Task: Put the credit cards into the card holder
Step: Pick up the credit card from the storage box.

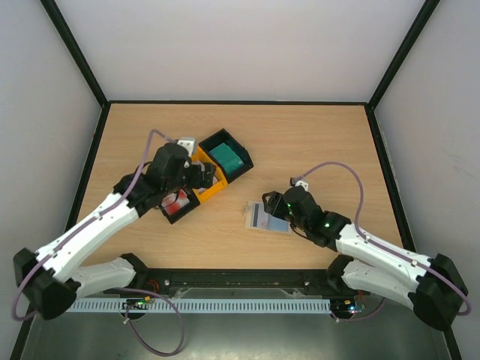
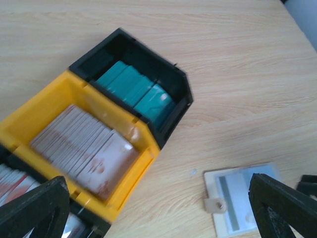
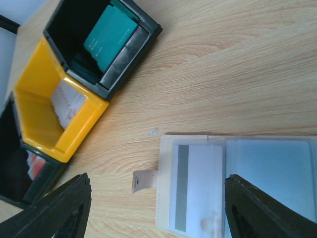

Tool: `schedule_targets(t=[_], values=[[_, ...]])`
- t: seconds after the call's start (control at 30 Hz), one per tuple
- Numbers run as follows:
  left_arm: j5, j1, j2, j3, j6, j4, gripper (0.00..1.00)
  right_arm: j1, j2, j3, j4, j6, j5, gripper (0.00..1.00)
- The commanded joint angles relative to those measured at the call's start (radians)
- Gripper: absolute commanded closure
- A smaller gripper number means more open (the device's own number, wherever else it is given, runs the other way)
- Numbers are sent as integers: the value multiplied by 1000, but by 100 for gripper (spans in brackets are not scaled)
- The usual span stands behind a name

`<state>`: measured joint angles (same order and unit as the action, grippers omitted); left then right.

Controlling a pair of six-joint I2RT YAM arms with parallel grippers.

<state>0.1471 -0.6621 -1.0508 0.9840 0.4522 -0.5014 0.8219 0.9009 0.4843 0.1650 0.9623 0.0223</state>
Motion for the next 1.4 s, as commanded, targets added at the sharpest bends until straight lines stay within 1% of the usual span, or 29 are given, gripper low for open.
schedule_targets(t=[0.0,0.13,0.2,0.27,0.33,0.37,0.4,0.43,0.5,0.57,0.63,0.7,0.77,0.8,0.87,0.93,0.97,1.0,1.03,1.07,1.2,1.37], values=[[-117,12,-144,113,-92,87,1,-11,105,92,-63,-31,56,28],[-151,36,-333,243,-104,84,1,-59,227,147,-130,-21,-4,29],[-190,54,-449,317,-117,79,5,-91,287,160,-184,-16,-54,31],[-228,66,-545,387,-136,64,14,-121,350,183,-212,-14,-89,33],[-241,80,-647,467,-176,14,31,-150,411,209,-238,-13,-132,40],[-237,89,-695,516,-196,-33,36,-165,441,221,-247,-8,-149,44],[-223,101,-747,583,-210,-78,40,-177,466,241,-251,-4,-161,49],[-222,116,-790,627,-223,-121,44,-186,494,254,-259,-2,-176,51],[-266,147,-864,693,-258,-172,49,-192,542,277,-277,-3,-193,51],[-310,166,-921,738,-290,-196,50,-193,591,295,-299,-4,-208,51],[-340,176,-978,785,-318,-226,49,-193,638,310,-319,6,-223,50],[-352,177,-1036,825,-329,-252,44,-193,675,312,-353,26,-237,49],[-372,177,-1086,845,-324,-251,38,-193,702,314,-382,38,-252,43],[-385,177,-1108,852,-324,-255,36,-193,714,317,-392,43,-254,42],[-394,177,-1150,865,-324,-256,36,-193,737,321,-413,51,-257,41],[-387,177,-1181,879,-321,-261,41,-193,760,322,-438,62,-257,42],[-390,177,-1197,890,-323,-270,45,-193,774,324,-447,69,-257,43],[-396,177,-1212,900,-326,-277,52,-193,786,325,-456,76,-259,44],[-405,177,-1225,908,-328,-282,57,-193,800,327,-465,83,-261,45],[-414,177,-1235,912,-333,-286,59,-194,813,328,-476,90,-264,47],[-410,177,-1259,924,-336,-289,59,-194,870,359,-492,99,-264,50],[-430,177,-1274,922,-368,-300,59,-193,935,422,-482,90,-262,51]])
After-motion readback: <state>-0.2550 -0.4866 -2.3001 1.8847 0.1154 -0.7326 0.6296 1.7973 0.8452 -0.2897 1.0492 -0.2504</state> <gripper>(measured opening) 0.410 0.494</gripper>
